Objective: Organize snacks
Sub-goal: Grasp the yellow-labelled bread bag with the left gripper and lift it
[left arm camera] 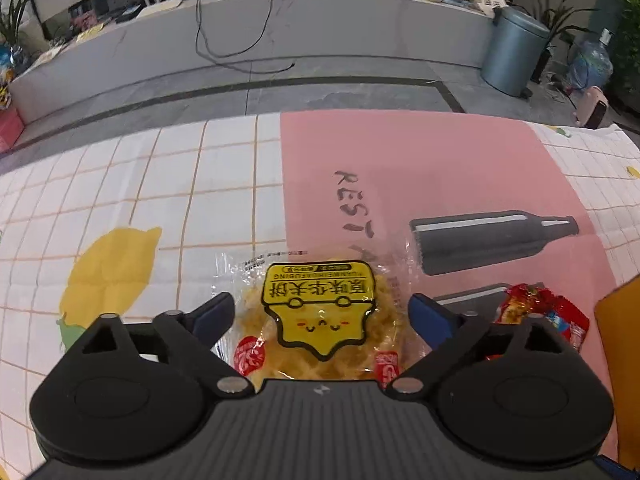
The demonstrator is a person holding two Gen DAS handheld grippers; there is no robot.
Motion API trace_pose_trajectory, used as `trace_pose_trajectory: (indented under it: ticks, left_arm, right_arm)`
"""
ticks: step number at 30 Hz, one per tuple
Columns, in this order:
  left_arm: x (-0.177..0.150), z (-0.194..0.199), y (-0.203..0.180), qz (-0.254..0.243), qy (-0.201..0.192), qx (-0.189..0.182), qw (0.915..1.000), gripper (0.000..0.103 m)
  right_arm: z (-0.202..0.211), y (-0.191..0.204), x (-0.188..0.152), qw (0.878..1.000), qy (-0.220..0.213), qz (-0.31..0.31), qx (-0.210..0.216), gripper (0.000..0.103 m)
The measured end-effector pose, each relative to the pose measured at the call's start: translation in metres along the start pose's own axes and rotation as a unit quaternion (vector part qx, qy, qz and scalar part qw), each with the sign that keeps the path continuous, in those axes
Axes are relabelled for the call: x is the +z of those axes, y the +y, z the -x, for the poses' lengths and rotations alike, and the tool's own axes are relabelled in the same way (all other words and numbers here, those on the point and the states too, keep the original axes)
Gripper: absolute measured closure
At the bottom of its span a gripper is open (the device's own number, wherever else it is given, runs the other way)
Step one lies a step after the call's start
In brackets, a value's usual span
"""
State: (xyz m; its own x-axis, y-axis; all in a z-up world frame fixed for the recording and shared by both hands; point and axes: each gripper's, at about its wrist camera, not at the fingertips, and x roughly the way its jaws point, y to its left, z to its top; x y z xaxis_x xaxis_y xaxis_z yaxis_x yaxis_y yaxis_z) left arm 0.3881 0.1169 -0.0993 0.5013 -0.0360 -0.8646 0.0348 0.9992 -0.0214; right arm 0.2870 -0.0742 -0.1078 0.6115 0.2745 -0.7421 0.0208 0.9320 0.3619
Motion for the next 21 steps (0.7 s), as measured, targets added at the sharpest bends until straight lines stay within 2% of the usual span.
trace_pose_trajectory:
  ticks: [3, 8, 12, 16, 18, 21]
  left_arm:
    - [-0.003, -0.006, 0.01, 0.032, 0.004, -0.019, 0.9993, 0.0]
    - [-0.009, -0.003, 0.005, 0.016, 0.005, -0.015, 0.9997, 0.0]
    - [-0.005, 0.002, -0.001, 0.007, 0.028, -0.038, 0.9989, 0.0]
    - [0.002, 0.007, 0.003, 0.042, 0.034, -0.069, 0.9962, 0.0]
    - [0.003, 0.006, 0.0, 0.033, 0.042, -0.075, 0.9958, 0.0]
    - [0.0, 0.0, -0.013, 0.001, 0.047, -0.06, 0.9971, 0.0]
  right_arm:
    - [0.0, 0.003, -0.001, 1.0, 0.0, 0.01, -0.002, 0.003]
    - [0.0, 0.006, -0.001, 1.0, 0.004, 0.014, 0.003, 0.003]
    - [0.0, 0.006, 0.0, 1.0, 0.003, 0.019, 0.004, 0.003]
    - [0.001, 0.007, 0.0, 1.0, 0.002, 0.022, -0.001, 0.003]
    - [0.001, 0.009, 0.001, 1.0, 0.002, 0.022, 0.0, 0.003]
    - [-0.001, 0.012, 0.0, 1.0, 0.005, 0.027, 0.002, 0.003]
